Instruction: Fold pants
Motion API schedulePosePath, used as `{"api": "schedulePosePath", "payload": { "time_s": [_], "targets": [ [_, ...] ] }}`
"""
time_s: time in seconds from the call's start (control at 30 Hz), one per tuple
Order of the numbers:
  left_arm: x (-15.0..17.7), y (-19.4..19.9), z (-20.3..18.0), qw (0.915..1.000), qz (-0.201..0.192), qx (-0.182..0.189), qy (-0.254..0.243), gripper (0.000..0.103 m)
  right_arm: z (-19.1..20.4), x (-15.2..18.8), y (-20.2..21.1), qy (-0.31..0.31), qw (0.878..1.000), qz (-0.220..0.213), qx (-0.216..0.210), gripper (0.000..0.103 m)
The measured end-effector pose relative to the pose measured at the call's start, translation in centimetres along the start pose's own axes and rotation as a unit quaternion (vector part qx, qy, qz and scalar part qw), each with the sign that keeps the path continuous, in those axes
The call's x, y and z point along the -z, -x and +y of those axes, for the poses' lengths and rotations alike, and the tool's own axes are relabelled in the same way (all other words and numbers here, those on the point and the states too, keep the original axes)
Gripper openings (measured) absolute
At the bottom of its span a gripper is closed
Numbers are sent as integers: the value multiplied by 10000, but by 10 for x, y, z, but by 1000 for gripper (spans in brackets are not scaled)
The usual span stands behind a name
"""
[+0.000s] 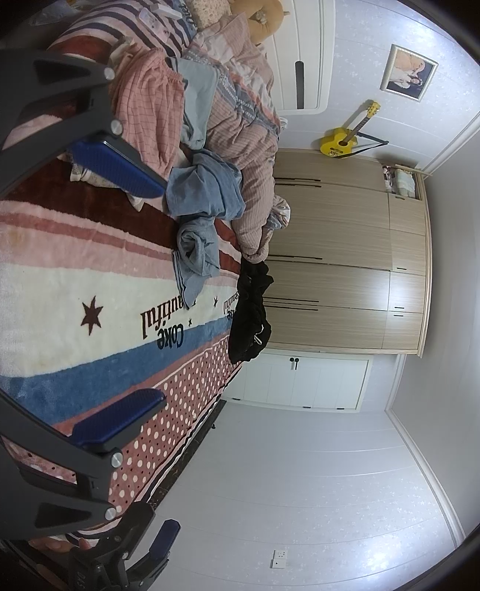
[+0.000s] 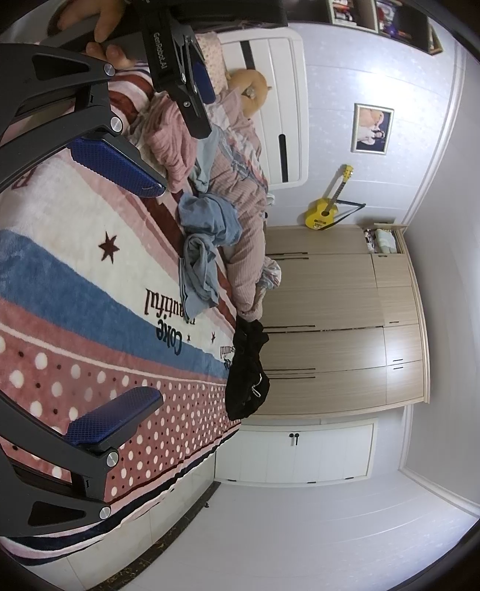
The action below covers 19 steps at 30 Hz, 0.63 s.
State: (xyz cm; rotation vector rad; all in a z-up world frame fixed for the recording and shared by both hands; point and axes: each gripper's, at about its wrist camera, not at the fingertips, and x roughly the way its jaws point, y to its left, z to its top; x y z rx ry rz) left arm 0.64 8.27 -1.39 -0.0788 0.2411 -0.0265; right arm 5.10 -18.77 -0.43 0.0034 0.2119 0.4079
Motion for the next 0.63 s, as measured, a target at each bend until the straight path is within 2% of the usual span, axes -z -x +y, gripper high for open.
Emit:
{"api": "schedulePosePath", "payload": {
  "time_s": [0.63],
  "targets": [
    [1,1,0,10000,-9,-23,-24,102,-1,0,-1,-18,10000,7,3,102]
  ]
}}
